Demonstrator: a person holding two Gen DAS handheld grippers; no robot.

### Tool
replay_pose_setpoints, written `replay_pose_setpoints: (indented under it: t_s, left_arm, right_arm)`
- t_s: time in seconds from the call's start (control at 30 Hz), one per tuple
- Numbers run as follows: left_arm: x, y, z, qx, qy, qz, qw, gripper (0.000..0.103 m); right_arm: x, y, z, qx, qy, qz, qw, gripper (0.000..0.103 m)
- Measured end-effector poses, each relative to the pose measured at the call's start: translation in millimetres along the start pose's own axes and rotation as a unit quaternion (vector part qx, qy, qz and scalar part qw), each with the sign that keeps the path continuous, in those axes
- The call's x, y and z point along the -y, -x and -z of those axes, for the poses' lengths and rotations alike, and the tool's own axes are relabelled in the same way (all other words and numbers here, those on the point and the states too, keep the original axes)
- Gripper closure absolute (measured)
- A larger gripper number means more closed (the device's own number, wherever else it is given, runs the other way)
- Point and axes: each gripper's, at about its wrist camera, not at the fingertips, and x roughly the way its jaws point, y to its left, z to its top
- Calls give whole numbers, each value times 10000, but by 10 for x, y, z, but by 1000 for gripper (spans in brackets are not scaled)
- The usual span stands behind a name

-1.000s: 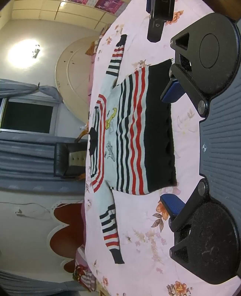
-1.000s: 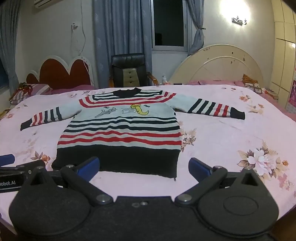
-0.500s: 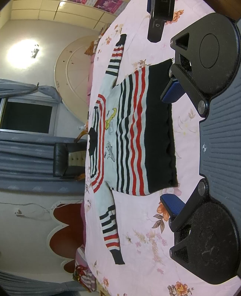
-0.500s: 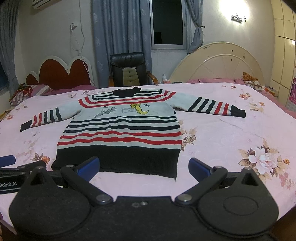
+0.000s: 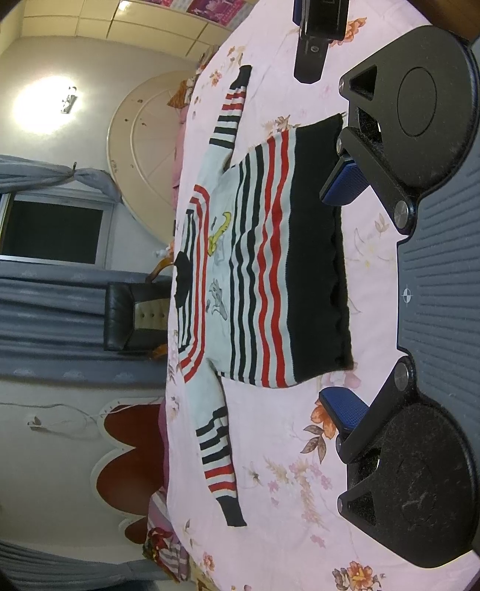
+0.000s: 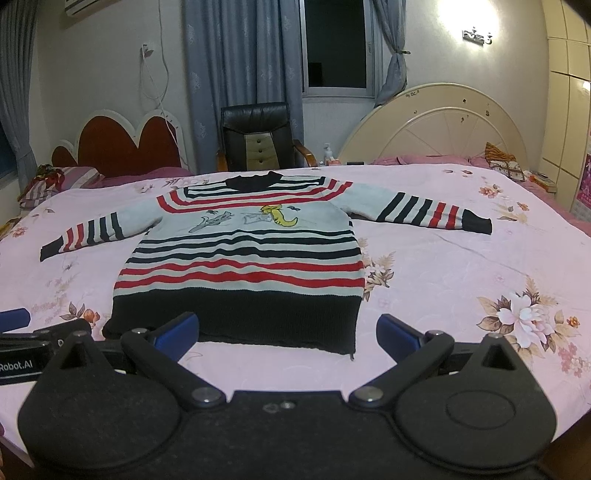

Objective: Fold small clothes

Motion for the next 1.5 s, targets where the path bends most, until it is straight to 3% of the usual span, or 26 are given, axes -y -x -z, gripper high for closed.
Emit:
replay_pose_setpoints:
  t_s: [1.5]
  left_arm:
    - [-64, 62, 15, -3, 32, -100, 9999, 0]
  right_arm:
    - [-98, 48, -17, 39, 42, -61, 10000, 1]
